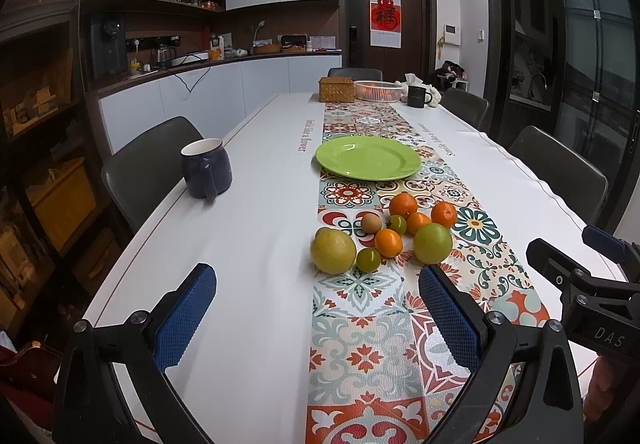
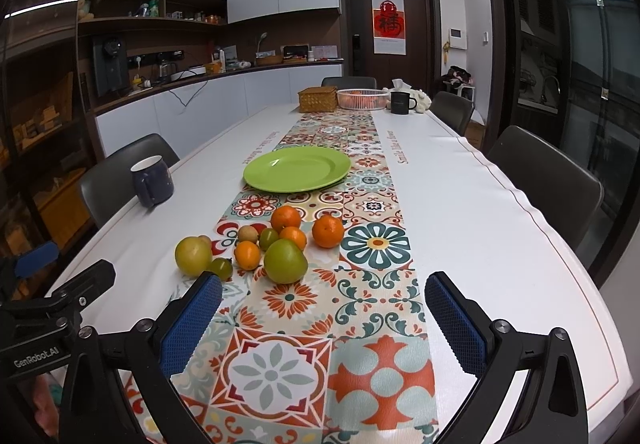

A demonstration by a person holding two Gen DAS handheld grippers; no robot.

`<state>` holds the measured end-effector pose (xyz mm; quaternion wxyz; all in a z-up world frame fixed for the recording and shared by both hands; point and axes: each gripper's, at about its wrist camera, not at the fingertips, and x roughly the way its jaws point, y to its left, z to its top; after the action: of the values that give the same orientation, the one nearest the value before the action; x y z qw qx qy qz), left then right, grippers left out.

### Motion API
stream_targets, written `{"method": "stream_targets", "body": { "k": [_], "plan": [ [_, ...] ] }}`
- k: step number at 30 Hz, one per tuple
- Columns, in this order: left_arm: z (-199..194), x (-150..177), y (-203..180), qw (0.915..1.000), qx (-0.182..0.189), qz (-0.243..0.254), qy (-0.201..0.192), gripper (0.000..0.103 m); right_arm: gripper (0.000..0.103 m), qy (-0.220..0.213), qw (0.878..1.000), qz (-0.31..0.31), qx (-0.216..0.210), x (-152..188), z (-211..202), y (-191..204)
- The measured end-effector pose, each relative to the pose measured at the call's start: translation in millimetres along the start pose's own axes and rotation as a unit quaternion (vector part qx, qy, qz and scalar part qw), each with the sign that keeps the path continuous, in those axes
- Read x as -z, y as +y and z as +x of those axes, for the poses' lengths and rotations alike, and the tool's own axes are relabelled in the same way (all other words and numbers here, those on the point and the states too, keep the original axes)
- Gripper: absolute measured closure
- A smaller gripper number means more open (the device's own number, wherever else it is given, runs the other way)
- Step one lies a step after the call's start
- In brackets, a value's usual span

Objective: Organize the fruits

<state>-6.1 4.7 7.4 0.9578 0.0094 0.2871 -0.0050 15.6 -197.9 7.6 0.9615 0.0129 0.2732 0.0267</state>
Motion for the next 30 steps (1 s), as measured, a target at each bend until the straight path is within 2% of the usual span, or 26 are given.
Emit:
{"method": "stream_targets", "body": {
  "k": [30],
  "plan": [
    [0.9,2.0,-0.2,1.0,0.0,-0.001,0.0,0.0,0.001,-0.001,1.0,0.0,0.0,0.3,-0.7,0.7]
  ]
}}
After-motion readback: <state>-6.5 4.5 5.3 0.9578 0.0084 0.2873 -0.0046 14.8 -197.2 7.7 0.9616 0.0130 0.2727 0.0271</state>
